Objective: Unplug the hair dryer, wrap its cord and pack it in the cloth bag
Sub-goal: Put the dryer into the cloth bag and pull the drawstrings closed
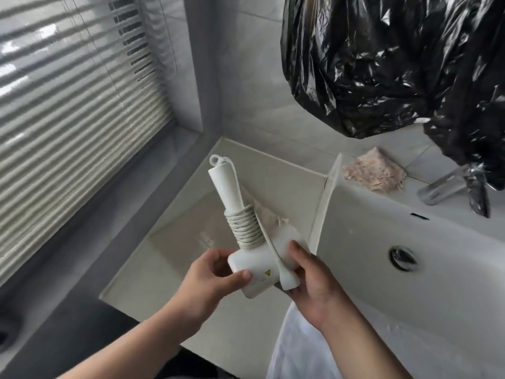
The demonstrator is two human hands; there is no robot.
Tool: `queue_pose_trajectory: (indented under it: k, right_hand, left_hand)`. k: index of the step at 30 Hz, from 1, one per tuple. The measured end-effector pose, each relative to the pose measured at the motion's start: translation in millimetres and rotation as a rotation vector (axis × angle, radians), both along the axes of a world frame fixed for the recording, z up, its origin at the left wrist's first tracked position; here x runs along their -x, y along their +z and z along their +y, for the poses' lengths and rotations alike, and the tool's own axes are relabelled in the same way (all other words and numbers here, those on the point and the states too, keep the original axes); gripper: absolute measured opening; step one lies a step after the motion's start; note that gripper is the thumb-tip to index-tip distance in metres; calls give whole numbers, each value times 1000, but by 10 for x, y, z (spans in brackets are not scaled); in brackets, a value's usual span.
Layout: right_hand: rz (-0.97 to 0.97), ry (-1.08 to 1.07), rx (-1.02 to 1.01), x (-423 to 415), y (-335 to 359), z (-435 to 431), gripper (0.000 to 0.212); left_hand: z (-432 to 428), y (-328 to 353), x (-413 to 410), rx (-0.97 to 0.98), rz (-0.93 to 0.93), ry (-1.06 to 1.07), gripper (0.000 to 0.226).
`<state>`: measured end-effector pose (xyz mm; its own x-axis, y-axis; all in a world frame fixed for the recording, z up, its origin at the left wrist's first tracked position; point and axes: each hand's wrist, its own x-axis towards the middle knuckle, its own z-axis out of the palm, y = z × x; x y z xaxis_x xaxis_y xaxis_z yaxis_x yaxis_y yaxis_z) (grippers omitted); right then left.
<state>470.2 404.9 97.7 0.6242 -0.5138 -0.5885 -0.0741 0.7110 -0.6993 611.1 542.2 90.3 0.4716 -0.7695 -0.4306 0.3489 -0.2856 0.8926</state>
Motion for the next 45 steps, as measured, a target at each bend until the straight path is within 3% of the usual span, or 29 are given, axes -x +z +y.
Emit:
queue_pose_trajectory:
  k: [2,5,6,9,12,15,19,23,26,29,31,39,41,45]
  right_hand:
    - [65,-147,9,-5,-45,33,80]
    - [104,-331,-9,23,-38,75,57]
    - [115,-365,-9,30,-30,85,50]
    - [145,-448,-8,57,-45,105,44]
    - [188,-502,3,74,-52,145,43]
    - [228,-533,10,71,-29,187,28]
    - [281,-568,17,36,-6,241,33]
    - [318,-573,39,-16,46,241,34]
    - [329,-581,54,-60,55,246,36]
    - [336,-585,51,-112,47,249,34]
    - [339,-581,50,-134,42,255,33]
    - [347,-614,52,-130,53,345,26]
    - [351,-628,41,-123,61,372,27]
    - [366,-632,39,-85,85,418,28]
  left_hand:
    - [-74,-124,-125,-10,58,-100,56]
    - [-205,-396,-354,-143,103,-201,53]
    - [-248,-549,-448,-239,-42,-274,55]
    - [-243,-1074,-688,-598,-767,-686,78]
    - [-100,-1453,-800,-640,-1067,-912,77]
    - [-98,-1577,-892,-628,-1204,-910,74]
    - [-271,-1633,-1203,-683,-1230,-903,81]
    - [-475,-1586,-1507,-666,-1235,-838,53]
    - [-535,-1486,-1510,-533,-1284,-802,61]
    - [-527,-1481,-1291,-369,-1231,-937,64]
    - [-578,-1506,-1123,-404,-1244,-1012,54]
    - [-827,-1459,-1082,-731,-1233,-907,73]
    - [-817,-1456,-991,-720,-1184,-875,75]
    - [-763,-1501,-792,-556,-1219,-1081,75]
